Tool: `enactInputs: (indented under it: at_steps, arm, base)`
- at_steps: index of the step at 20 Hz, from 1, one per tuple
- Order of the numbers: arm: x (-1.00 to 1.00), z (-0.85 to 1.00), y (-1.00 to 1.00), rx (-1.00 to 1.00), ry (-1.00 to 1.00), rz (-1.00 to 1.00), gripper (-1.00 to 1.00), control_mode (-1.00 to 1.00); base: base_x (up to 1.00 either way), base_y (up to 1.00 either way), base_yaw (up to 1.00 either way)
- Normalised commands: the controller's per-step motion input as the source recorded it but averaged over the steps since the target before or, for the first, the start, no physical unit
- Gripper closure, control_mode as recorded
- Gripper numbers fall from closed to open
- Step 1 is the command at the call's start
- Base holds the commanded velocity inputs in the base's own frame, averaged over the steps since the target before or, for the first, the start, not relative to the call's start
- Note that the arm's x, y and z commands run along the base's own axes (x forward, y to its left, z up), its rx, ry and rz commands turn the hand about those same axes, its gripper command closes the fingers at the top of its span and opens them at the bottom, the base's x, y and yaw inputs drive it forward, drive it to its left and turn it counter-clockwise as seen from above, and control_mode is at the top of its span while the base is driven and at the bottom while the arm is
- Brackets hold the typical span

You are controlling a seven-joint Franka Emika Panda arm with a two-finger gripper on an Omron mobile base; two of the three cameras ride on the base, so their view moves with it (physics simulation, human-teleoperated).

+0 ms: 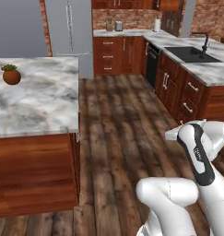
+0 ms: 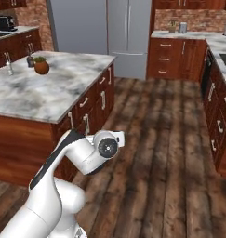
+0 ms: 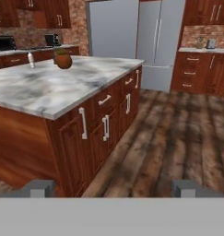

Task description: Move the drinks to the dining counter.

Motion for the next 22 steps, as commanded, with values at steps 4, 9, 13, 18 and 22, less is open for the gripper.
enactInputs:
  at_steps: [4, 9, 13, 18, 22]
  arm:
    - [0.00, 0.00, 0.00, 0.00, 0.00, 0.00, -1.00, 1.00]
    - [0.00, 0.00, 0.00, 0.00, 0.00, 0.00, -1.00, 1.00]
    - [0.00, 0.00, 0.00, 0.00, 0.00, 0.00, -1.00, 1.00]
    - [0.00, 0.00, 0.00, 0.00, 0.00, 0.00, -1.00, 1.00]
    - [0.00, 0.00, 0.00, 0.00, 0.00, 0.00, -1.00, 1.00]
  base:
    - [-0.06, 0.97, 0.00]
    - [-0.06, 0.96, 0.00]
    - [-0.03, 0.95, 0.00]
    - [-0.02, 0.95, 0.00]
    - [0.00, 0.94, 0.00]
